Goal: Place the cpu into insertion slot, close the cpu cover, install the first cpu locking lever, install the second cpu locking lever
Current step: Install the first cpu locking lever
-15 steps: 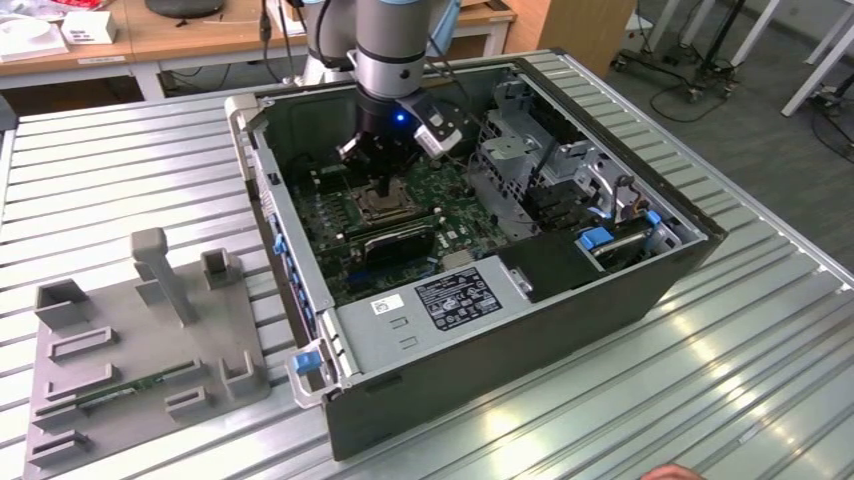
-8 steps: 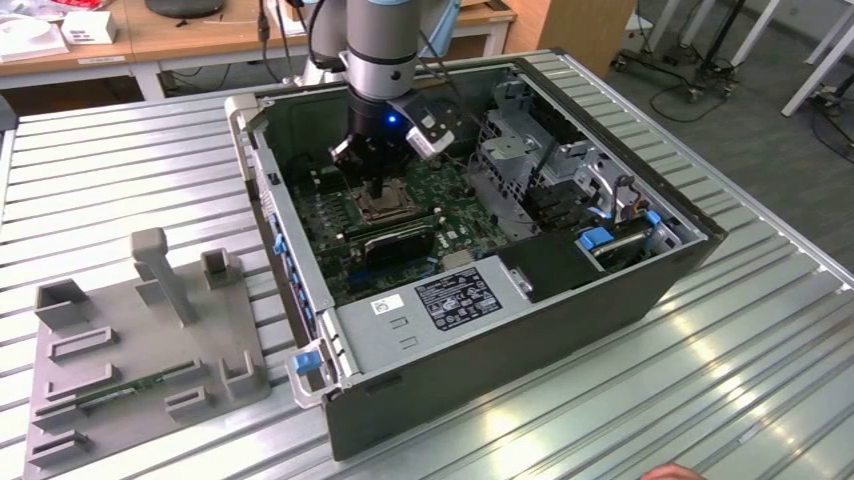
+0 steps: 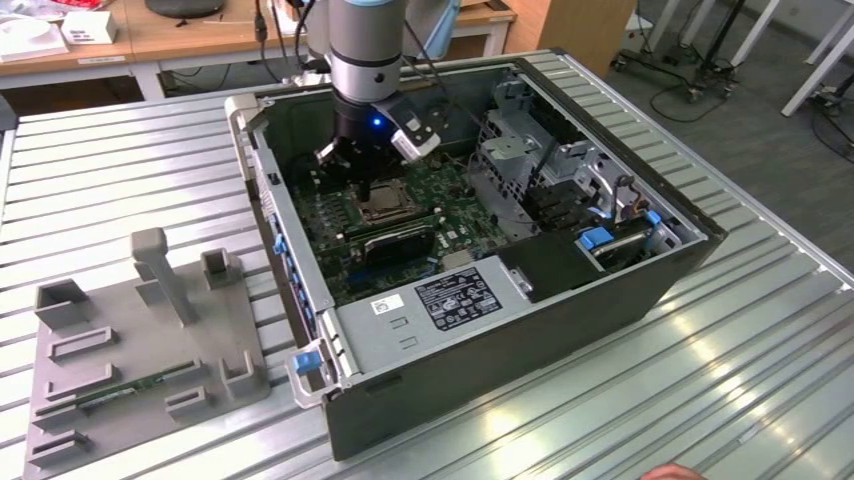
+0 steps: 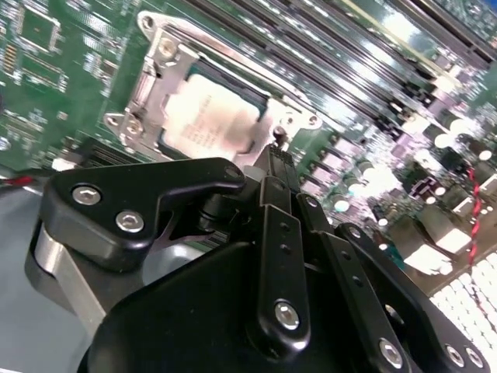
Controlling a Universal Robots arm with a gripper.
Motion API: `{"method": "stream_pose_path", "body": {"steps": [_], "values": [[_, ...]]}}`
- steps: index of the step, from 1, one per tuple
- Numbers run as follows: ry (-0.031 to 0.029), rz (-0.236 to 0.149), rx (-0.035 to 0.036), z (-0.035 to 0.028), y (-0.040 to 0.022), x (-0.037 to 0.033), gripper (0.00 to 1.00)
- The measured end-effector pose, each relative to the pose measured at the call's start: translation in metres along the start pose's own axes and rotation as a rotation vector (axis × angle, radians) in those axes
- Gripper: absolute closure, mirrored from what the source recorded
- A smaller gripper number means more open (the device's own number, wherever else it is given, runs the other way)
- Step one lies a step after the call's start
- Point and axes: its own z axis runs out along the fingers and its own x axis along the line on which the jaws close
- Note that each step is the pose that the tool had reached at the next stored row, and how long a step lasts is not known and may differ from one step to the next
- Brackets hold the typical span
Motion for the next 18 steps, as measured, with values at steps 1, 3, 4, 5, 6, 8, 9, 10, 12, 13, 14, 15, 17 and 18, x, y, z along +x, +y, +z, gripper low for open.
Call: {"method": "stream_pose_path", "body": {"steps": [1, 3, 4, 5, 6, 8, 9, 10, 12, 13, 14, 15, 17, 18], "values": [[0.0, 0.0, 0.0, 0.0, 0.0, 0.0023, 0.89], [0.0, 0.0, 0.0, 0.0, 0.0, 0.0047, 0.89], [0.0, 0.0, 0.0, 0.0, 0.0, 0.0056, 0.89], [0.0, 0.0, 0.0, 0.0, 0.0, 0.0063, 0.89], [0.0, 0.0, 0.0, 0.0, 0.0001, 0.0067, 0.89], [0.0001, 0.0, 0.0001, 0.0, 0.0, 0.007, 0.89], [0.0, 0.0, 0.0, 0.0, 0.0, 0.0071, 0.89], [0.0001, 0.0, 0.0, 0.0, 0.0, 0.0071, 0.89], [0.0001, 0.0, 0.0, 0.0, 0.0, 0.0071, 0.89], [0.0, 0.0, 0.0, 0.0, 0.0, 0.0071, 0.89], [0.0, 0.0, 0.0, 0.0, 0.0, 0.0071, 0.89], [0.0, 0.0, 0.0, 0.0, 0.0, 0.0071, 0.89], [0.0001, 0.0, 0.0001, -0.0001, 0.0, 0.0072, 0.89], [0.0001, 0.0, 0.0001, -0.0003, 0.0, 0.0072, 0.89]]}}
